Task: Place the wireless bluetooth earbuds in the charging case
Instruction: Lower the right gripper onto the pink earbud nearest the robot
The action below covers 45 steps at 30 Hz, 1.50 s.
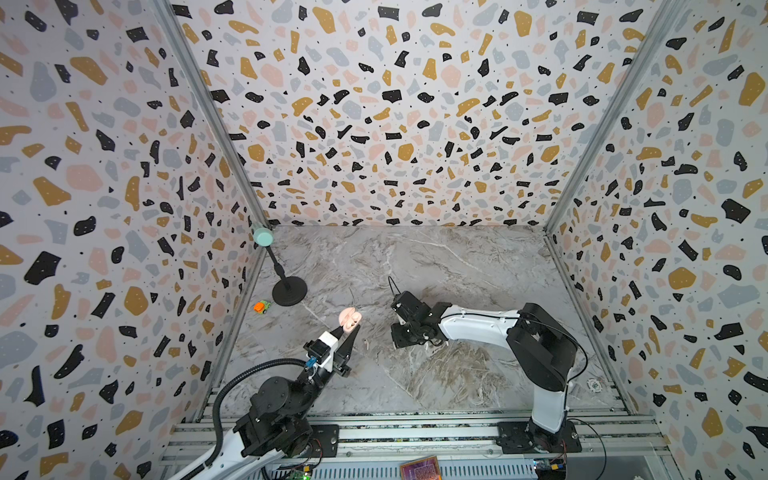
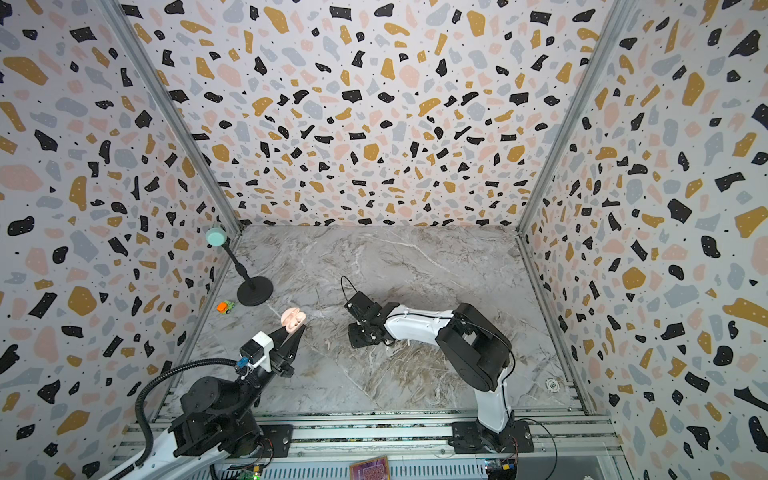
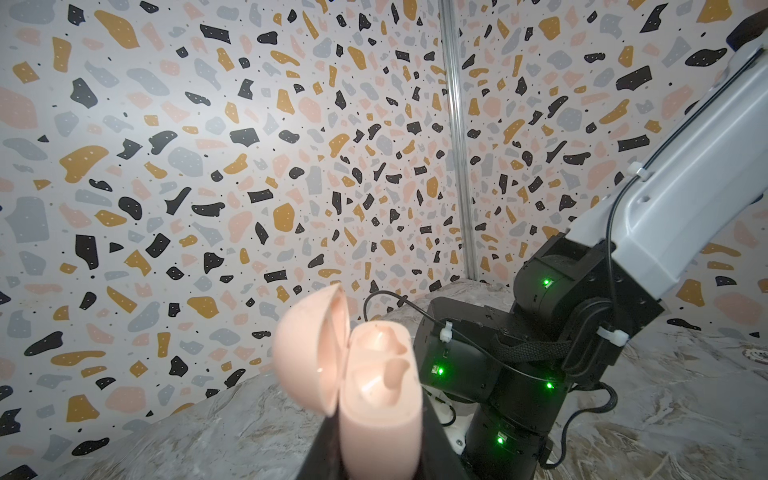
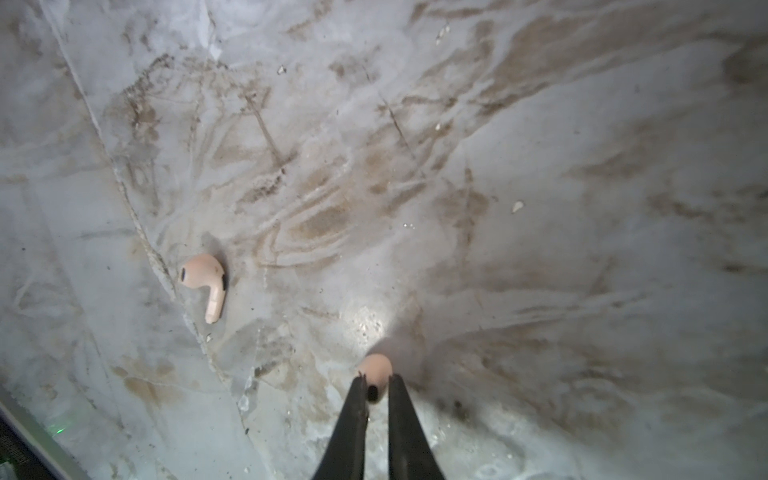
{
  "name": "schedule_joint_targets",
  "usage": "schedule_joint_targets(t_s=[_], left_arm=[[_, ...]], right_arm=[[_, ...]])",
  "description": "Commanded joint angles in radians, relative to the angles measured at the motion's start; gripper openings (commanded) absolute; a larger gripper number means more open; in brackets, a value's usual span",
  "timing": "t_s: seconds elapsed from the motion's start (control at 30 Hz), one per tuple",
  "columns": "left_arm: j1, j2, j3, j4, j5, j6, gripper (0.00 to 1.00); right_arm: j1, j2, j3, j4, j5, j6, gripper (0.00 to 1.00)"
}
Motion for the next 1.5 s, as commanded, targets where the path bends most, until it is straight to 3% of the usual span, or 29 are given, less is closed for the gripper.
schedule_joint_targets(t_s=[0.0, 1.47], left_arm=[[-0.005, -0.010, -0.012, 0.058, 0.009, 0.012, 0.00], [-0.004, -0.009, -0.015, 0.059, 0.011, 0.014, 0.00]], right_arm=[[-0.006, -0.013, -0.015, 0.000, -0.007, 0.006, 0.13], [-0.055, -0.076, -0.157, 0.098, -0.065, 0.035, 0.11]])
